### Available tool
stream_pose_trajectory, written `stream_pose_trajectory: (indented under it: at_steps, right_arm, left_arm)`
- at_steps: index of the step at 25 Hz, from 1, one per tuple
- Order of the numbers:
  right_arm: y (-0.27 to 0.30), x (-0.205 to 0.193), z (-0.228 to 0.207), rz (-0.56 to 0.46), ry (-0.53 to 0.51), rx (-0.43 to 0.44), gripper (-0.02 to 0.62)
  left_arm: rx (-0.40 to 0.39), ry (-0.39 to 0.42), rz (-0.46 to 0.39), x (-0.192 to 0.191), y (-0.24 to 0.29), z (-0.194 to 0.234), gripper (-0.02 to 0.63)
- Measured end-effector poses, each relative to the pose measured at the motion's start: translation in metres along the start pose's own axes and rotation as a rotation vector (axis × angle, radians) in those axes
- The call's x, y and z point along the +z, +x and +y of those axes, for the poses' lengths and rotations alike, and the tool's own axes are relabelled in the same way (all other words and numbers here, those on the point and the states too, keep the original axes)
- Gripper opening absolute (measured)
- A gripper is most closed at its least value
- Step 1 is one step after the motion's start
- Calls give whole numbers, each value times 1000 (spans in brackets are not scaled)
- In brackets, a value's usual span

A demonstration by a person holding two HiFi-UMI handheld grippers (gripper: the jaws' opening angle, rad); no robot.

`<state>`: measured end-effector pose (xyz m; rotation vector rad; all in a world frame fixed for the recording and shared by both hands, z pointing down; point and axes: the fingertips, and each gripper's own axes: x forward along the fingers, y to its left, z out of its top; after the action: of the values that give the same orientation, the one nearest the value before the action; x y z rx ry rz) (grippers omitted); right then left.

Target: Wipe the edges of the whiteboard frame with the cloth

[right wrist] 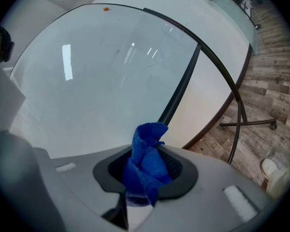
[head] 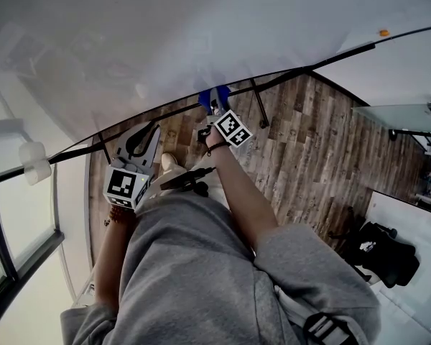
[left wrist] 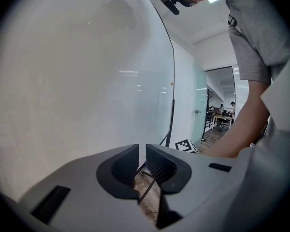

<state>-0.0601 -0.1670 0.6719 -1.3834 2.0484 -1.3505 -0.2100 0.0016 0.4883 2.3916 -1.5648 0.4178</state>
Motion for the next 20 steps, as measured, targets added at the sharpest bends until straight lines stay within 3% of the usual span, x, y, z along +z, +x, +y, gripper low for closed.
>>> stream_pose_trajectory:
  at_steps: [20]
  right_arm:
    - [0, -30, 16, -16, 31, -16, 104]
  left_arm:
    - [9, -24, -7, -14, -29, 10, 52]
